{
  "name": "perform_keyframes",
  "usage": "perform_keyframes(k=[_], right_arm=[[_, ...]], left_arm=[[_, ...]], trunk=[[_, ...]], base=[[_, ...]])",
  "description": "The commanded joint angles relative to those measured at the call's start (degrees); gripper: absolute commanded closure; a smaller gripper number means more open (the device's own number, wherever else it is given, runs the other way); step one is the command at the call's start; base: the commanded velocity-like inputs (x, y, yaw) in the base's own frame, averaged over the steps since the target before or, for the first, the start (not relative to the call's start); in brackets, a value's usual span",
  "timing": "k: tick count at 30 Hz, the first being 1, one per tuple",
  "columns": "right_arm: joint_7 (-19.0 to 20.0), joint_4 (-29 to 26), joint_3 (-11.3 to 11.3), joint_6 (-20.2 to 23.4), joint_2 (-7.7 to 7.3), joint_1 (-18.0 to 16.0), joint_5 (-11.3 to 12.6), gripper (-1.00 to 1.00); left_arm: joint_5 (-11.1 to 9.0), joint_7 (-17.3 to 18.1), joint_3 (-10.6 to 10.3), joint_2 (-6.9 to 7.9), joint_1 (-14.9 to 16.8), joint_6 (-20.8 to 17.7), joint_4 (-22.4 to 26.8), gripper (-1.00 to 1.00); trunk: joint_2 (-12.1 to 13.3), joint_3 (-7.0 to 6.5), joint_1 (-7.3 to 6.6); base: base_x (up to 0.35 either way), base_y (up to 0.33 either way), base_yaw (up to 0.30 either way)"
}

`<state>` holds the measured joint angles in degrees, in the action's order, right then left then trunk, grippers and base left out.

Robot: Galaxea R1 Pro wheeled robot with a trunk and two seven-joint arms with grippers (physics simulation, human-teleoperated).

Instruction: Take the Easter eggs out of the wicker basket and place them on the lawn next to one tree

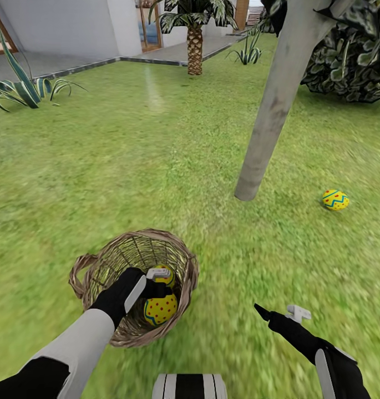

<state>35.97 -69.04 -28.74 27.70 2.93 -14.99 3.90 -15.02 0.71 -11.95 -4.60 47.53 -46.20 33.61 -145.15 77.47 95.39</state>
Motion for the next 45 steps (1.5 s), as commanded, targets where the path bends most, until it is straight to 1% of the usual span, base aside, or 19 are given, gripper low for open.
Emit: perform_keyframes(k=[1,6,10,16,26,30,39,43,45], right_arm=[[0.2,0.0,-0.2,0.5,0.06,0.0,0.4,-1.00],[0.2,0.0,-0.2,0.5,0.06,0.0,0.4,-1.00],[0.2,0.0,-0.2,0.5,0.06,0.0,0.4,-1.00],[0.2,0.0,-0.2,0.5,0.06,0.0,0.4,-1.00],[0.2,0.0,-0.2,0.5,0.06,0.0,0.4,-1.00],[0.2,0.0,-0.2,0.5,0.06,0.0,0.4,-1.00],[0.2,0.0,-0.2,0.5,0.06,0.0,0.4,-1.00],[0.2,0.0,-0.2,0.5,0.06,0.0,0.4,-1.00],[0.2,0.0,-0.2,0.5,0.06,0.0,0.4,-1.00]], left_arm=[[0.0,0.1,-0.1,0.03,0.0,-0.2,0.1,-1.00],[0.0,0.0,0.0,0.03,0.0,-0.3,0.1,-1.00],[0.1,0.1,0.0,0.03,0.0,-0.3,0.0,-1.00],[0.2,-0.1,-0.1,0.03,0.0,-1.6,0.0,-1.00],[0.3,-0.2,0.0,0.03,0.0,-2.0,0.0,-1.00],[0.3,-0.2,0.0,0.03,0.0,-2.0,0.0,-1.00],[0.3,-1.4,0.0,0.03,0.0,-2.0,0.0,-1.00],[0.3,-1.5,0.0,0.03,0.0,-2.0,0.0,-1.00],[0.3,-1.6,0.0,0.03,0.0,-2.0,0.0,-1.00]], trunk=[[0.0,0.04,-0.01],[0.0,0.04,-0.01],[-0.1,0.93,0.09],[-0.1,0.93,0.09],[-0.1,0.93,0.09],[-0.1,1.81,0.20],[-0.1,1.81,0.20],[-0.2,2.70,0.30],[-0.2,2.70,0.30]], base=[[0.000,0.000,0.000],[0.000,0.000,0.000],[0.000,0.000,0.000],[0.000,0.000,0.000],[0.000,0.000,0.000],[0.000,0.000,0.000],[0.000,0.000,0.000],[0.000,0.000,0.000],[0.000,0.000,0.000]])
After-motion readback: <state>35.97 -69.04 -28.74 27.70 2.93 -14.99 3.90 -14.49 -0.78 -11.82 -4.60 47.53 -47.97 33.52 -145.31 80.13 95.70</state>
